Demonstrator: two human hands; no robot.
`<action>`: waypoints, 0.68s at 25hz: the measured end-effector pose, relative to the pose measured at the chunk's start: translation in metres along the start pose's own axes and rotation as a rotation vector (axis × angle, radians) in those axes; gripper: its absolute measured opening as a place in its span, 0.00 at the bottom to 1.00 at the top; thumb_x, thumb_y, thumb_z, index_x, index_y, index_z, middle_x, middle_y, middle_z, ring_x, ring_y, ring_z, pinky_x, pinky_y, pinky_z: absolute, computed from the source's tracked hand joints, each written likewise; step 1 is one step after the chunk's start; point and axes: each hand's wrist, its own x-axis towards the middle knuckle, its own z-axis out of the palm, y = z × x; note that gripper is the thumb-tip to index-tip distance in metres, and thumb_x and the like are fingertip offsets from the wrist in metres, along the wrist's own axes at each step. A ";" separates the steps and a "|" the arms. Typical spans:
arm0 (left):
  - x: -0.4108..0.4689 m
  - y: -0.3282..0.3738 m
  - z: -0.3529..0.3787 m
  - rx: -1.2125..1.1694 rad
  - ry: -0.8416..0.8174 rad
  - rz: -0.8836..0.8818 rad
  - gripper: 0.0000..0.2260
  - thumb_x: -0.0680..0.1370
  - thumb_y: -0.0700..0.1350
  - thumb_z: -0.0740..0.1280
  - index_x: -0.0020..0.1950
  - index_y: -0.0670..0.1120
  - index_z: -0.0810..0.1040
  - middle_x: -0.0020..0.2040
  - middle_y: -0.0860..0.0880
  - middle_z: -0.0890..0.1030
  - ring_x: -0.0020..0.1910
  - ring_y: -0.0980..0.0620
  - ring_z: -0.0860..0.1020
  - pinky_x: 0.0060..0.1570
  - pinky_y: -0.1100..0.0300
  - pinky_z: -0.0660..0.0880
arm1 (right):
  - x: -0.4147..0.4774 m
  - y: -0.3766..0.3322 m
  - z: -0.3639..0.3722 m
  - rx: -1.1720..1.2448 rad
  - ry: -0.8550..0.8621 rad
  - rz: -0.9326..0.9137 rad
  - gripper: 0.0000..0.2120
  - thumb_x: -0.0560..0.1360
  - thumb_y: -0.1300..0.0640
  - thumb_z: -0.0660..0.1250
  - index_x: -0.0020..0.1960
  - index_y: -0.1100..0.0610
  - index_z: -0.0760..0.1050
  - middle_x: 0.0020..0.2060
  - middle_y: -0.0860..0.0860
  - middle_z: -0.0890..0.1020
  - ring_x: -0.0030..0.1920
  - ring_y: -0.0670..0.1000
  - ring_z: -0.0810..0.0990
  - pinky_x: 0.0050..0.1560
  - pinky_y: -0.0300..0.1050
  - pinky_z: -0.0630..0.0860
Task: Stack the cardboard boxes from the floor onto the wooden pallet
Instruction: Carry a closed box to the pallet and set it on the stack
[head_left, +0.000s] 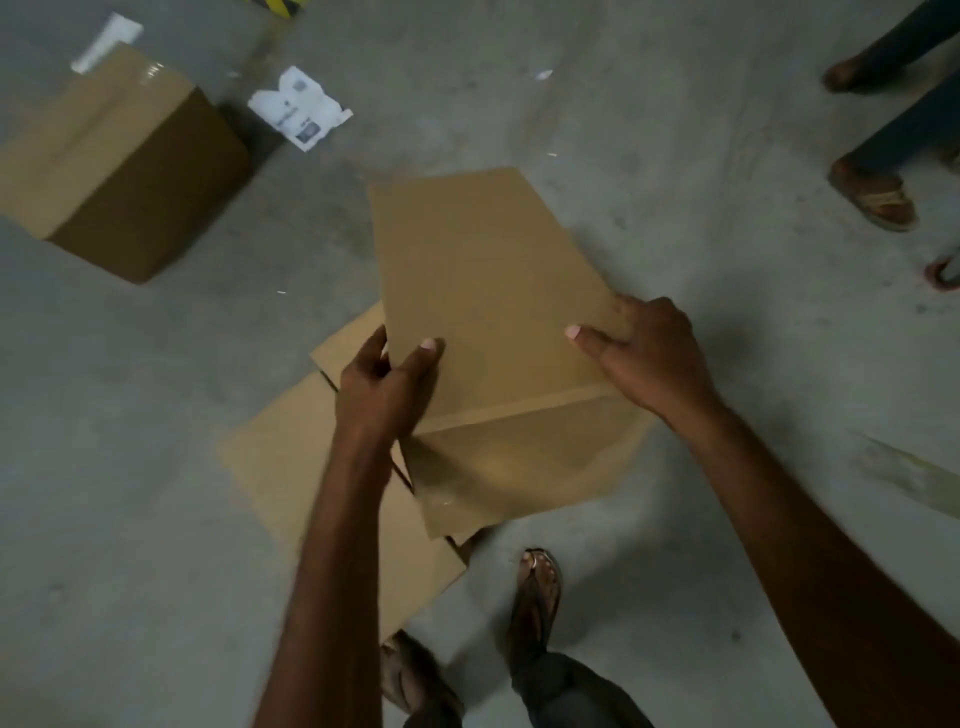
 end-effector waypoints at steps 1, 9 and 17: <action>-0.011 0.016 -0.022 0.035 -0.015 -0.023 0.18 0.74 0.51 0.78 0.63 0.53 0.83 0.51 0.54 0.87 0.47 0.57 0.86 0.50 0.59 0.82 | -0.016 -0.016 0.002 0.007 -0.013 -0.008 0.33 0.74 0.38 0.73 0.70 0.58 0.76 0.66 0.62 0.78 0.68 0.63 0.75 0.68 0.56 0.73; -0.091 0.077 -0.167 0.283 -0.006 -0.128 0.07 0.81 0.50 0.69 0.55 0.48 0.80 0.46 0.49 0.80 0.43 0.53 0.76 0.39 0.60 0.71 | -0.103 -0.117 0.008 -0.143 -0.142 -0.024 0.35 0.71 0.28 0.63 0.62 0.55 0.82 0.61 0.55 0.84 0.63 0.60 0.80 0.59 0.49 0.76; -0.090 -0.015 -0.241 -0.101 -0.096 -0.129 0.18 0.86 0.57 0.54 0.65 0.54 0.81 0.59 0.54 0.85 0.63 0.54 0.79 0.63 0.50 0.72 | -0.134 -0.171 0.052 -0.179 -0.011 0.116 0.28 0.77 0.41 0.58 0.61 0.61 0.81 0.60 0.62 0.82 0.59 0.64 0.81 0.59 0.52 0.76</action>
